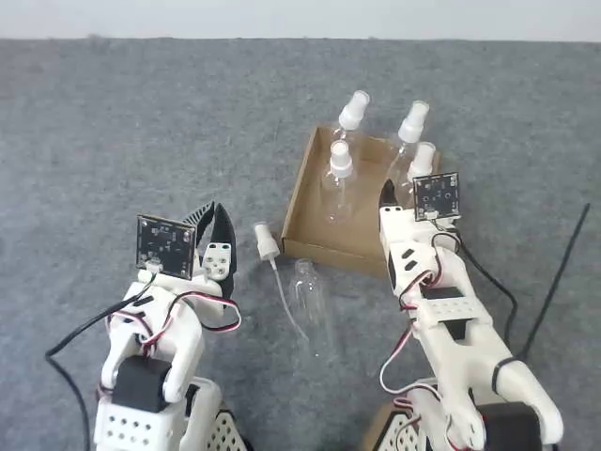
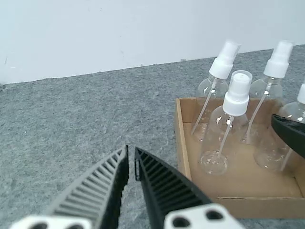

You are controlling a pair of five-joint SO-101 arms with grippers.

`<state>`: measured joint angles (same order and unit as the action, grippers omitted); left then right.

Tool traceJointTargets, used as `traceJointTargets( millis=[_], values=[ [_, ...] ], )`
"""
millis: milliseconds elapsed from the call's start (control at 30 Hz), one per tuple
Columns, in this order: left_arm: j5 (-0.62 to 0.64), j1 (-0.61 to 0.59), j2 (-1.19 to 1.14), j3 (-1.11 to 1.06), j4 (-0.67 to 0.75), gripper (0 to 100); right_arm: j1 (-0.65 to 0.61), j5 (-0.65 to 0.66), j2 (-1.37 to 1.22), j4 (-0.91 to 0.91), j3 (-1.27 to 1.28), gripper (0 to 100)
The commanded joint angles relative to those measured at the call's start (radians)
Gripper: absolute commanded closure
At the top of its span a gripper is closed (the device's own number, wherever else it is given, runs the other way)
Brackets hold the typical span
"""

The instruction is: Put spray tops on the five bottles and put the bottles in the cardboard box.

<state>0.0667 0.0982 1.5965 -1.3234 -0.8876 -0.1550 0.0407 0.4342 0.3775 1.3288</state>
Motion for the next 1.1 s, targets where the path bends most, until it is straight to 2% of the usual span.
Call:
traceJointTargets(
  millis=[0,267,433,533,633,733,800,900,1067],
  values=[
    [0.008,-0.005,0.014,0.005,0.029,99,0.001,-0.003,0.177,-0.077,-0.018,73.8],
    [0.008,-0.005,0.014,0.005,0.029,99,-0.002,-0.003,0.558,-0.598,-0.184,73.8],
    [0.008,-0.006,0.014,0.005,0.029,99,-0.015,-0.003,0.679,-0.938,-0.350,73.9],
    [0.008,-0.006,0.014,0.007,0.029,99,-0.090,-0.003,0.671,-1.176,-0.448,73.9],
    [0.008,-0.006,0.014,0.007,0.029,99,-0.229,-0.005,0.645,-1.348,-0.493,73.9],
    [0.008,-0.025,0.014,0.012,0.021,99,-0.375,-0.012,0.613,-1.419,-0.497,73.8],
    [0.005,-0.086,0.014,0.021,0.023,99,-0.472,-0.018,0.579,-1.449,-0.497,73.8],
    [-0.051,-0.206,0.000,0.097,0.020,99,-0.591,-0.100,0.503,-1.466,-0.497,73.8],
    [-0.069,-0.353,-0.124,0.255,-0.101,99,-0.704,-0.204,0.321,-1.442,-0.505,73.8]
  ],
)
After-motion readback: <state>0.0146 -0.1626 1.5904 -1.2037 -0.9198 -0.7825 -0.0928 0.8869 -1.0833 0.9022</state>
